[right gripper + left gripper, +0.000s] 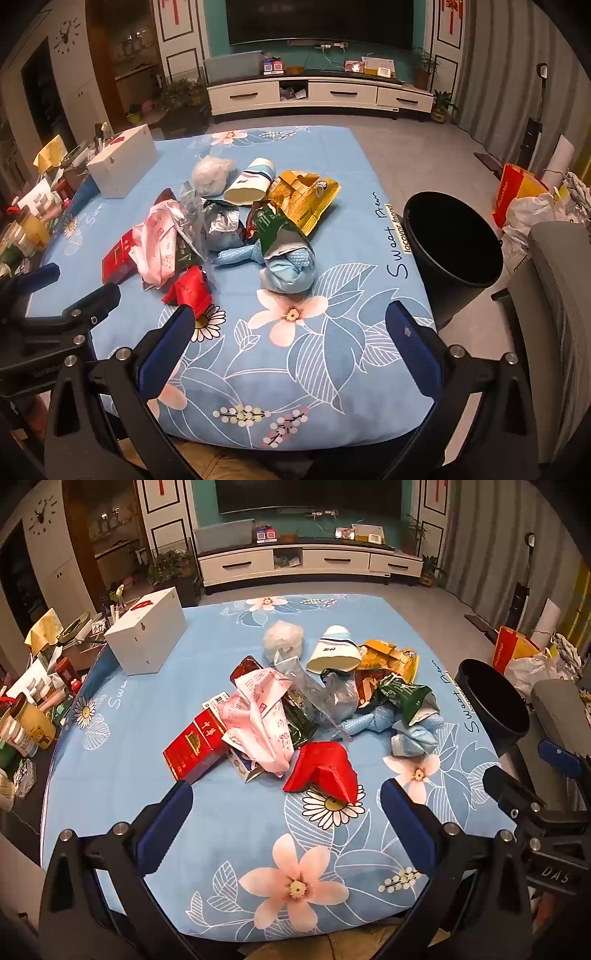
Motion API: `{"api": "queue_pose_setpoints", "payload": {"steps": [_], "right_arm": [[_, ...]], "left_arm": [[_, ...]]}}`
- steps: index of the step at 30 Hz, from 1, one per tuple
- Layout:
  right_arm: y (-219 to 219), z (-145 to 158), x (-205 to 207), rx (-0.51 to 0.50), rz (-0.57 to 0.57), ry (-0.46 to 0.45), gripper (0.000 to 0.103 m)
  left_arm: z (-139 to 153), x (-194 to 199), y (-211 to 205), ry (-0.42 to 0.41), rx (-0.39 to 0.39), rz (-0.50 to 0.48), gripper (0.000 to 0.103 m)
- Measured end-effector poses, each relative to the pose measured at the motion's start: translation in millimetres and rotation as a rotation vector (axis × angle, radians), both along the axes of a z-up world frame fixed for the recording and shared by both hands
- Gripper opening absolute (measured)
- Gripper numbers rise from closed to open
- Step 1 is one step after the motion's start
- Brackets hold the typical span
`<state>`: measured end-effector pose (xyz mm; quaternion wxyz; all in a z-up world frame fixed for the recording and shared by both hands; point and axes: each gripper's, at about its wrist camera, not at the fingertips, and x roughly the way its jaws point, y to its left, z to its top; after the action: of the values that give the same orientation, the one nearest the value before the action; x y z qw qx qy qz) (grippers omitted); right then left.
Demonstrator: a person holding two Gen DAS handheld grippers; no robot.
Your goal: Collect trash
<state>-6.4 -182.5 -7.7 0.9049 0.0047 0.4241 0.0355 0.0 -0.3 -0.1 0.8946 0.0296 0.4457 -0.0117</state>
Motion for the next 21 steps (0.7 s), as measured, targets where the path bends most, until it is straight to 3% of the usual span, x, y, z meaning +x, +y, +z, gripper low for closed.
{"api": "queue_pose_setpoints", "payload": {"steps": [21], "right_arm": [[-26, 4, -10, 0.007, -0.079, -0.002, 0.100]], "left_arm": [[1, 0, -31, -0.015, 0.017, -0.088, 0.101]]}}
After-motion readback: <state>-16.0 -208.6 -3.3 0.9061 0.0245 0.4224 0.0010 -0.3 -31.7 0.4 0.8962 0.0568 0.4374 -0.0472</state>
